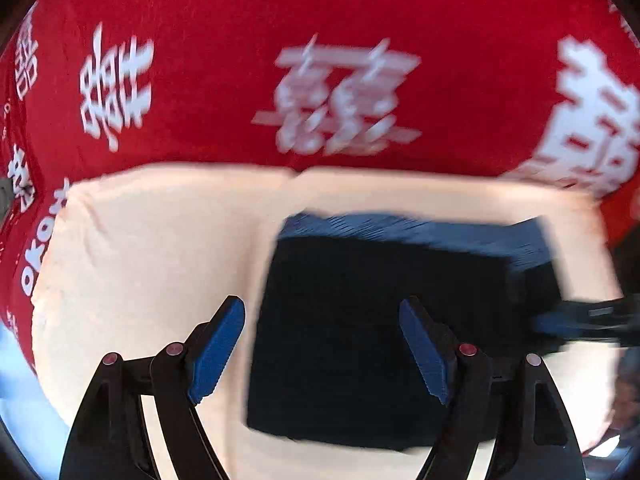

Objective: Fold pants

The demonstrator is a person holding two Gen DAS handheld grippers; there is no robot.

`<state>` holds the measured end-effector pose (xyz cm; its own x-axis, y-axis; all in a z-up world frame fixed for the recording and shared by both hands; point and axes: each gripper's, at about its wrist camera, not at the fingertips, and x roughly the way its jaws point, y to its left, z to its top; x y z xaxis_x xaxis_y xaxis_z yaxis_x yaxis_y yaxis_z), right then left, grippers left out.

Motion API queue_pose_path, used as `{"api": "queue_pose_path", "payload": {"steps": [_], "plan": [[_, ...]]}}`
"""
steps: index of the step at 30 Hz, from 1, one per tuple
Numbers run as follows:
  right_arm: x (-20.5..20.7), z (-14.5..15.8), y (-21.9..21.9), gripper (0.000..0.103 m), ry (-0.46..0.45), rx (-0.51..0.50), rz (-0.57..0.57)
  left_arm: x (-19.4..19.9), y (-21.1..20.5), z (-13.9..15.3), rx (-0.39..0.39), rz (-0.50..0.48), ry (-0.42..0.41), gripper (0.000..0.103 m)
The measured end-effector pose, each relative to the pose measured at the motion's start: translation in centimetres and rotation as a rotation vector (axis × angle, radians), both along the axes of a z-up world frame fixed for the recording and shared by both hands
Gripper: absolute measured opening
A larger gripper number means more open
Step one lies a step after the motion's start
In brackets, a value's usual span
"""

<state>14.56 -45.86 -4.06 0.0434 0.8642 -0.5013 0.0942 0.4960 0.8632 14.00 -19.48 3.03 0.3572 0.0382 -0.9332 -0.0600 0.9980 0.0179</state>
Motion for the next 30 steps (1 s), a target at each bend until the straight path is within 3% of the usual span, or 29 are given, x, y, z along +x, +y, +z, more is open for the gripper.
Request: {"api": "queue_pose_path", "payload": {"steps": [2, 4, 7, 11, 13, 18, 21, 23, 24, 26, 30], "plan": [[0.1, 0.0, 0.6, 0.066, 0.003, 0.008, -0.012, 0.6, 1.4, -3.1, -0.007, 0.008, 0.079, 0.080], [0.0, 0.1, 1.6, 0.066, 0.010, 0.011, -0.007, 0.3, 2.0, -4.6, -0.059, 0.009, 0.109, 0.080], [-0.7, 0.1, 3.7, 0.066, 0.013, -0.051, 0.043, -0.7, 1.7, -5.0, -0.083, -0.015, 0.095, 0.080], [-2.2, 1.5, 2.7, 0.065, -0.011, -0.087, -0.087, -1.1, 1.7, -5.0, -0.114, -0.033, 0.098, 0.080], [-2.5, 2.2, 1.5, 0.066, -0.037, -0.175, -0.124, -0.9, 1.5, -5.0, -0.117, -0.050, 0.095, 0.080], [-1.0, -0.1, 2.5, 0.065, 0.037, -0.173, 0.007, -0.8, 1.4, -5.2, -0.123, -0.057, 0.091, 0.082], [-0.4, -0.4, 5.0, 0.064, 0.025, -0.103, 0.058, -0.8, 1.5, -5.2, -0.124, -0.056, 0.086, 0.082], [-0.5, -0.7, 7.1, 0.043, 0.006, -0.110, 0.083, -0.8, 1.5, -5.3, -0.117, -0.057, 0.085, 0.082], [-0.6, -1.0, 7.9, 0.022, 0.010, -0.144, 0.090, -0.7, 1.4, -5.4, -0.107, -0.056, 0.090, 0.082], [-1.0, -0.9, 8.0, 0.021, 0.019, -0.153, 0.049, -0.7, 1.2, -5.0, -0.115, -0.061, 0.091, 0.082], [-0.8, 2.1, 6.6, 0.017, -0.003, 0.024, 0.001, -1.1, -1.8, -2.0, -0.137, -0.148, 0.040, 0.081]]}}
